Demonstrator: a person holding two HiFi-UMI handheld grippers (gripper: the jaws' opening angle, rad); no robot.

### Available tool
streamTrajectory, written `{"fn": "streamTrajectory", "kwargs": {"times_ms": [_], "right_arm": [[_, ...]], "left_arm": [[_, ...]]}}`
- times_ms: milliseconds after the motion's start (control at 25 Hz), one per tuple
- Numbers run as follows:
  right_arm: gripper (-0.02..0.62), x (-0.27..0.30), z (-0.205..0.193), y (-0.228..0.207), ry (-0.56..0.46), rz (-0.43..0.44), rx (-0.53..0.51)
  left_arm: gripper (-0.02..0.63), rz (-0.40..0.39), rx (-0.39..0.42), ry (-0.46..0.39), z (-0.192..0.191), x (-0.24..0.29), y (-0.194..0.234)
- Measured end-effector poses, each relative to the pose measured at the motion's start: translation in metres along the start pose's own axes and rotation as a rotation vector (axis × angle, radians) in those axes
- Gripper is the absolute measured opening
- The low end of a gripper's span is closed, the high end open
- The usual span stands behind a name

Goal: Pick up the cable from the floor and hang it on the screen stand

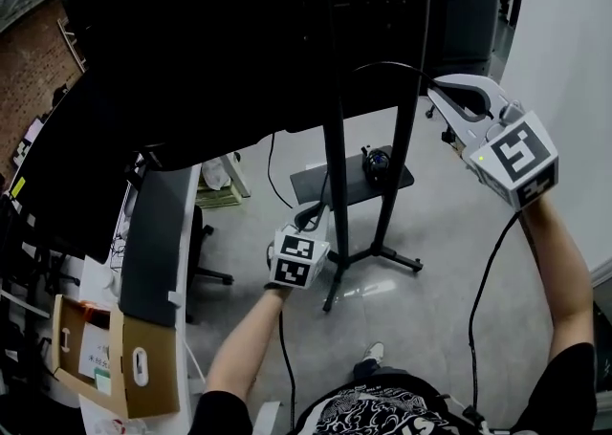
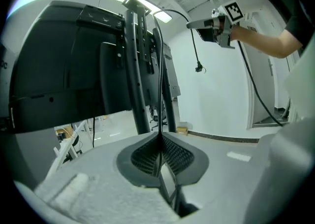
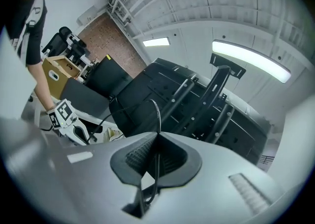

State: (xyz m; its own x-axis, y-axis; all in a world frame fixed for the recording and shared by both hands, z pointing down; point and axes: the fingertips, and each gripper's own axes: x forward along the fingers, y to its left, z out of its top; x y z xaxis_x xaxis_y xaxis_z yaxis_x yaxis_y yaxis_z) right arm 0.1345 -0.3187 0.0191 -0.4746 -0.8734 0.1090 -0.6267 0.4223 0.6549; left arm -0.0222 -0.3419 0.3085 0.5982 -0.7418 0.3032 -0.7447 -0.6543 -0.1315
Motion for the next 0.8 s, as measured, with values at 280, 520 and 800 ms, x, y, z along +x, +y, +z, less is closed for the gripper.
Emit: {"fn": "streamTrajectory", "kwargs": {"times_ms": [280, 520, 800], "right_arm": [[0.015, 0.004, -0.003, -0.068, -0.040, -0.080, 0.011], [0.015, 0.019, -0.002, -0.127, -0.079, -0.143, 0.041], [0.015, 0.038, 0.016, -0.184, -0.099, -0.190, 0.054]], "left_arm": [[0.015, 0.034, 0.022, -0.057, 0.107, -0.016, 0.052], [0.015, 0.066, 0.032, -0.067, 0.200, -0.023, 0.086], [0.017, 0.087, -0.030, -0.042, 0.281, -0.010, 0.121]]}}
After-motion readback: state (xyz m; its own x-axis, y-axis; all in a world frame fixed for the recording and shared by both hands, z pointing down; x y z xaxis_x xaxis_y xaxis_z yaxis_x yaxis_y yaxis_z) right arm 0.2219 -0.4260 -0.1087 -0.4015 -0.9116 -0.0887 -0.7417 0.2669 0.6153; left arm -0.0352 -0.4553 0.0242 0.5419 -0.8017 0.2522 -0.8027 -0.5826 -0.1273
